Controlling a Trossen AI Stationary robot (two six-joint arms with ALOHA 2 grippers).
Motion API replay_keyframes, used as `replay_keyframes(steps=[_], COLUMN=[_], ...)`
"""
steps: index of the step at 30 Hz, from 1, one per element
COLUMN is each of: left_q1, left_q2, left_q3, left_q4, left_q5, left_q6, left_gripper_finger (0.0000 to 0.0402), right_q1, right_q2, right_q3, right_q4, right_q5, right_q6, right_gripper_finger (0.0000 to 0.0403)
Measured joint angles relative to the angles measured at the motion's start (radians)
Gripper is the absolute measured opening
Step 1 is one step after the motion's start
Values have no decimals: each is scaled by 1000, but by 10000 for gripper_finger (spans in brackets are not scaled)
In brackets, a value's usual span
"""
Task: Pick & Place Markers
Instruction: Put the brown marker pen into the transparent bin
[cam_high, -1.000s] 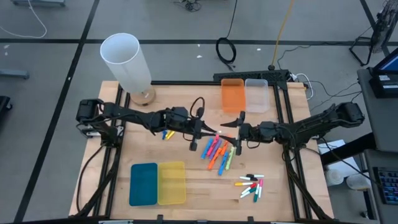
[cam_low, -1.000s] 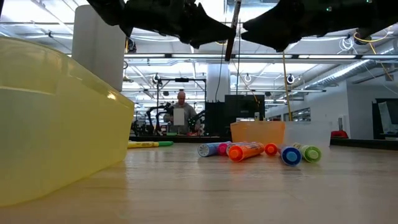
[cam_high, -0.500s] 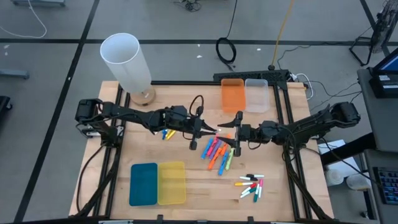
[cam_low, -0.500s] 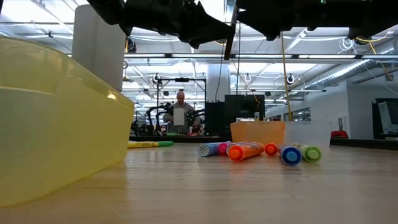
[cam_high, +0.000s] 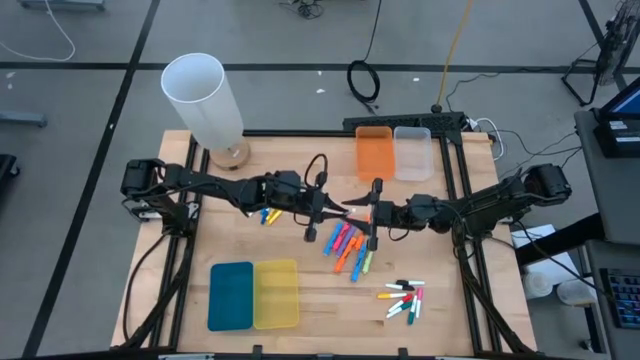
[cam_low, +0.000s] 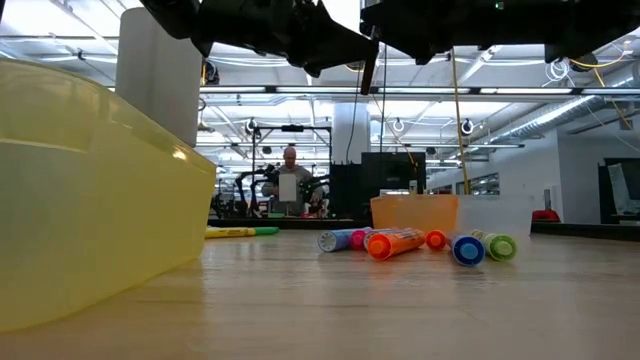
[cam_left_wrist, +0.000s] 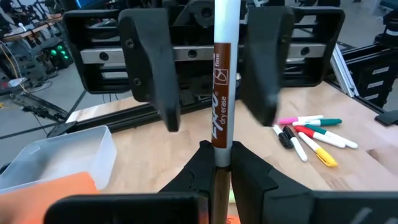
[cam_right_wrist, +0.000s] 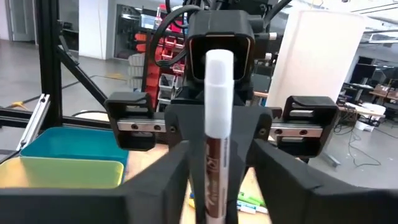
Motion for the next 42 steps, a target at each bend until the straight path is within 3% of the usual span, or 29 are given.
replay_keyframes(steps=[4, 6, 9, 12, 15, 18, 24, 29, 32, 38, 42], left_q1=[0, 0, 0, -8, -33, -58, -84, -71, -59, 2, 62], left_q2=[0, 0, 0, 2, -25, -74, -219, -298, -300, -299, -329], left_q3=[0, -1, -1, -1, -2, 0, 0, -3, -14, -184, -321], left_q4=[3, 7, 11, 12, -2, -18, -252, -486, -497, -265, -86], left_q5=[0, 0, 0, -23, -132, -263, -473, -491, -495, -501, -501], left_q6=[4, 12, 13, -6, -7, 22, -8, -132, -159, -157, -163], left_gripper_finger=[33, 33, 38, 79, 134, 185, 247, 258, 257, 242, 228], right_q1=[0, 2, 2, 2, 2, 2, -32, -153, -253, -451, -579], right_q2=[-5, -5, -5, -7, -32, -79, -234, -398, -486, -575, -571], right_q3=[0, 0, 0, 1, 1, 1, -12, -68, -121, -208, -256], right_q4=[1, -1, 0, -27, -94, -190, -368, -487, -507, -552, -558], right_q5=[-4, -5, -6, 0, 37, 140, 305, 323, 365, 395, 334], right_q6=[-44, -75, -87, -100, -100, -107, -104, -43, -27, -2, 47], right_gripper_finger=[45, 23, 23, 23, 23, 23, 23, 23, 23, 23, 23])
